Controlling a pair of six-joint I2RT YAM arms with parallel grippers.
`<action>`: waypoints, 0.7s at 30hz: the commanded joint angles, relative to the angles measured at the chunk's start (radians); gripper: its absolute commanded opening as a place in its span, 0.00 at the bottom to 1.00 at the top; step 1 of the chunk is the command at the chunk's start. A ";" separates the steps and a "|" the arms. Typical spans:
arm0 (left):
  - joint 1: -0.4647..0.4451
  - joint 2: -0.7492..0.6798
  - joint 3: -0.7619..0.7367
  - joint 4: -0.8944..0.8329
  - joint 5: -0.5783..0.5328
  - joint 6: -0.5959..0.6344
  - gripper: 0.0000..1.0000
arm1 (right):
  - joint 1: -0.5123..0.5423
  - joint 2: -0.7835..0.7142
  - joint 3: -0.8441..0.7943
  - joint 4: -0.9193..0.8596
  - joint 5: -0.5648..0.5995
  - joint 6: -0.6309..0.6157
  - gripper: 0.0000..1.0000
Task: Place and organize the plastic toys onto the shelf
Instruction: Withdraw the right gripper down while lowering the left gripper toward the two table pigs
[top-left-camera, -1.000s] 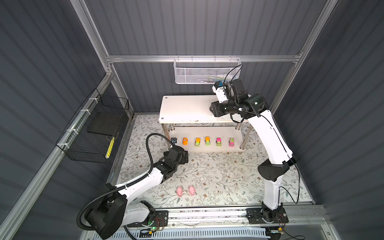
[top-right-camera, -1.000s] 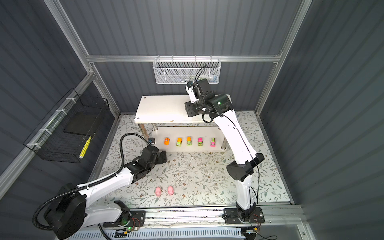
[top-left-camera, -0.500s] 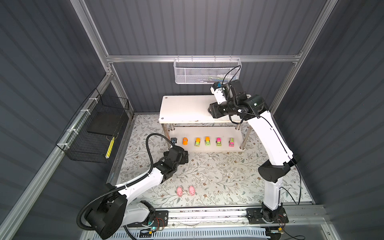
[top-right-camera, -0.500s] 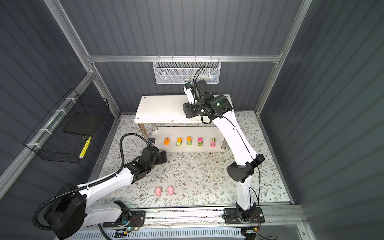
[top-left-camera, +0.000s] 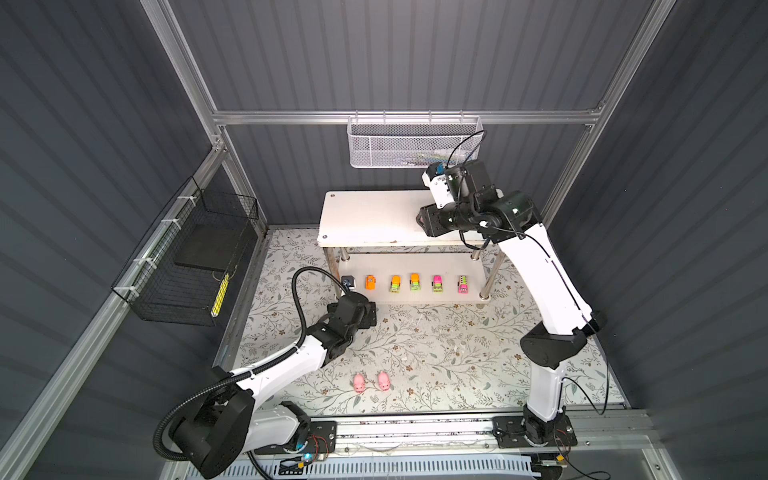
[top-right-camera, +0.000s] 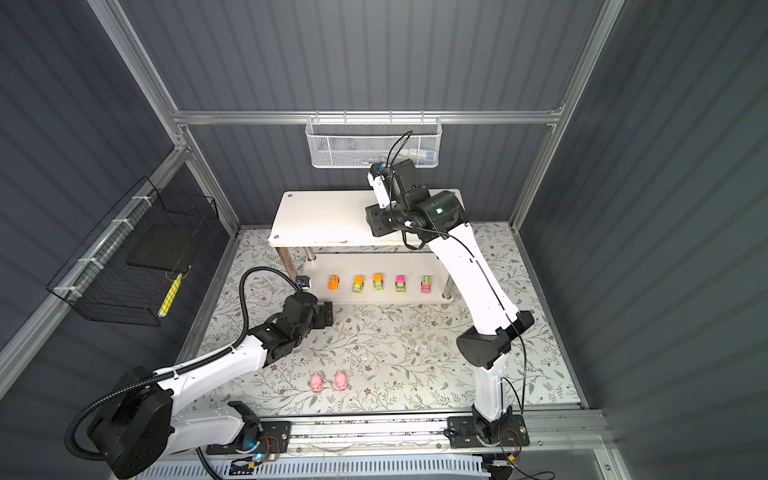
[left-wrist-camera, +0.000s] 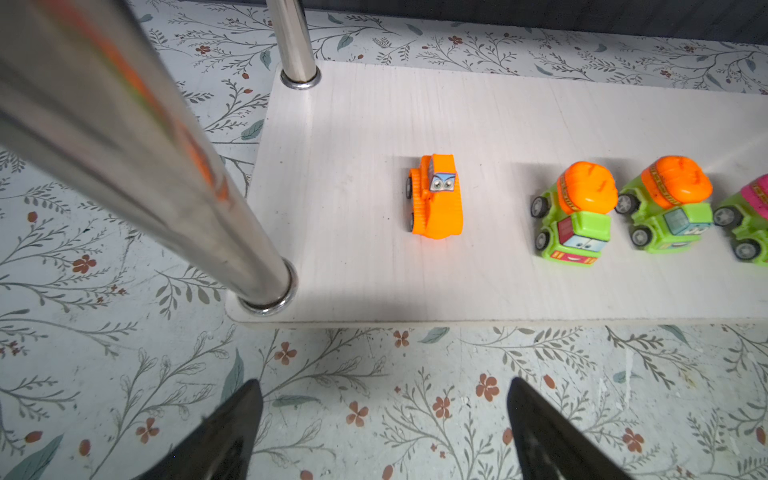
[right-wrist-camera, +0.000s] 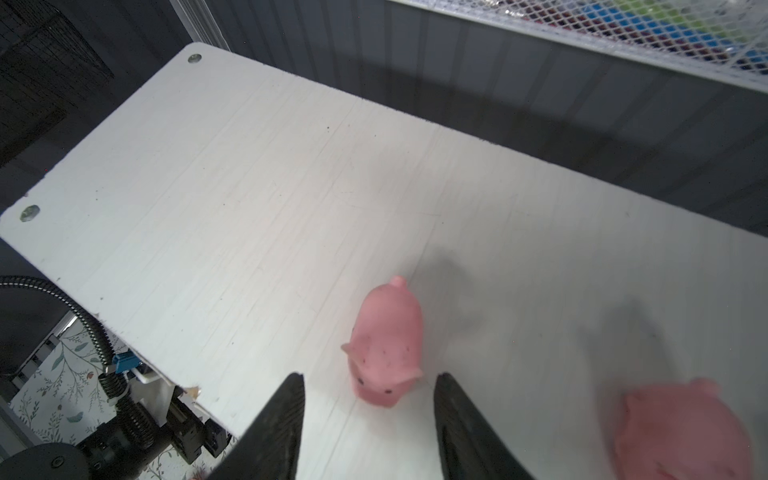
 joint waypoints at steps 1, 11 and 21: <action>0.008 -0.026 -0.012 -0.008 -0.005 -0.003 0.92 | 0.003 -0.080 -0.019 0.048 0.010 -0.013 0.55; 0.008 -0.056 0.001 -0.059 0.021 -0.009 0.92 | 0.024 -0.377 -0.414 0.255 -0.043 -0.076 0.58; 0.005 -0.064 0.076 -0.334 0.211 -0.119 0.88 | 0.086 -0.858 -1.121 0.526 -0.139 -0.117 0.57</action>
